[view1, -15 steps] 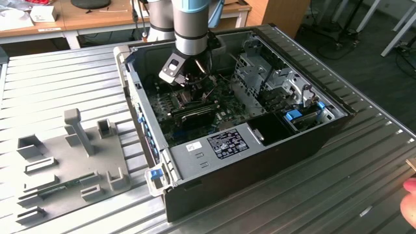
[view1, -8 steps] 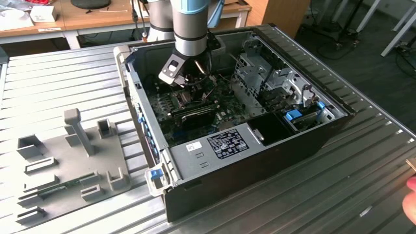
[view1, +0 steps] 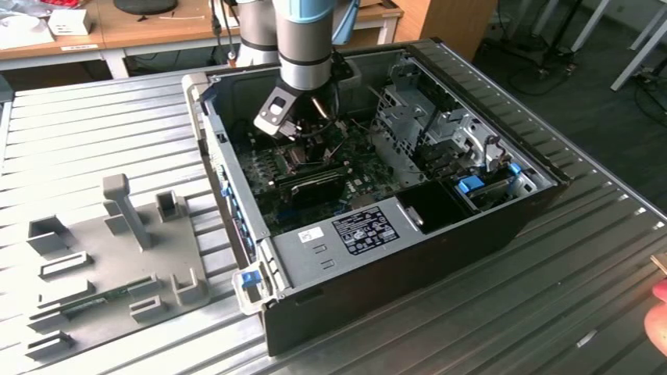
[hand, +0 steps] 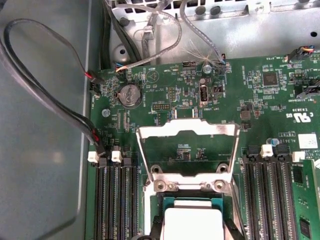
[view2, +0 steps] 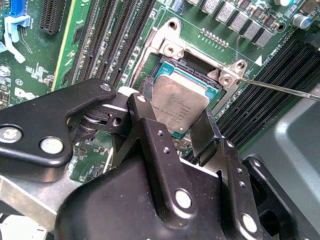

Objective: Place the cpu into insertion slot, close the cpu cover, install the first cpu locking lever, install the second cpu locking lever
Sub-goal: 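Place the cpu into insertion slot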

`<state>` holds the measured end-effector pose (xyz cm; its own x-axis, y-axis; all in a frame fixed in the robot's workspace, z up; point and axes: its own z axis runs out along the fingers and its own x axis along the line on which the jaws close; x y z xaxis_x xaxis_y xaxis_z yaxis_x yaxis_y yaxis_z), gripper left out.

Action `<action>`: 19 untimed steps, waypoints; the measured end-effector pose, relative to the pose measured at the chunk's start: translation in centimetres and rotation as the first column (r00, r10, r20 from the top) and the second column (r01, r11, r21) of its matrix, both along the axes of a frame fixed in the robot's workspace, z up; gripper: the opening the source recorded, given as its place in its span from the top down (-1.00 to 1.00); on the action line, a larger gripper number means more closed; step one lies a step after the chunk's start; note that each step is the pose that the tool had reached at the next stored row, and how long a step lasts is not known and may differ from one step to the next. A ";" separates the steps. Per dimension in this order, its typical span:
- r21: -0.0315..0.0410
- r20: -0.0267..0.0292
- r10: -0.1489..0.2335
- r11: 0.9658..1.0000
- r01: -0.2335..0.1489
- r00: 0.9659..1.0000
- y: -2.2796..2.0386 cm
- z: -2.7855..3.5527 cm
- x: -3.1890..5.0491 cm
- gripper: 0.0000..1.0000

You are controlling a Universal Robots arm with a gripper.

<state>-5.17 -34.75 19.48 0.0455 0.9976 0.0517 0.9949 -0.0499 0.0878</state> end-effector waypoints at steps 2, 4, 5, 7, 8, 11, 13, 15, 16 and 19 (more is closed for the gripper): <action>0.000 0.000 0.000 1.000 0.000 1.000 0.02 -0.01 -0.02 -0.08; 0.000 0.000 0.000 1.000 0.000 1.000 0.04 -0.02 -0.02 -0.08; 0.000 0.000 0.000 1.000 0.000 1.000 0.05 -0.02 -0.02 -0.08; 0.000 0.000 0.000 1.000 0.000 1.000 0.05 -0.04 -0.02 -0.08; 0.000 0.000 0.000 1.000 0.000 1.000 0.05 -0.08 -0.02 -0.08; 0.000 0.000 0.000 1.000 0.000 1.000 0.04 -0.19 -0.02 -0.08; 0.000 0.000 0.000 1.000 0.000 1.000 0.04 -0.22 -0.03 -0.08; 0.000 0.000 0.000 1.000 0.000 1.000 0.04 -0.24 -0.02 -0.08; 0.000 0.000 0.000 1.000 0.000 1.000 0.04 -0.25 -0.02 -0.08; 0.000 0.000 0.000 1.000 0.000 1.000 0.05 -0.25 -0.02 -0.08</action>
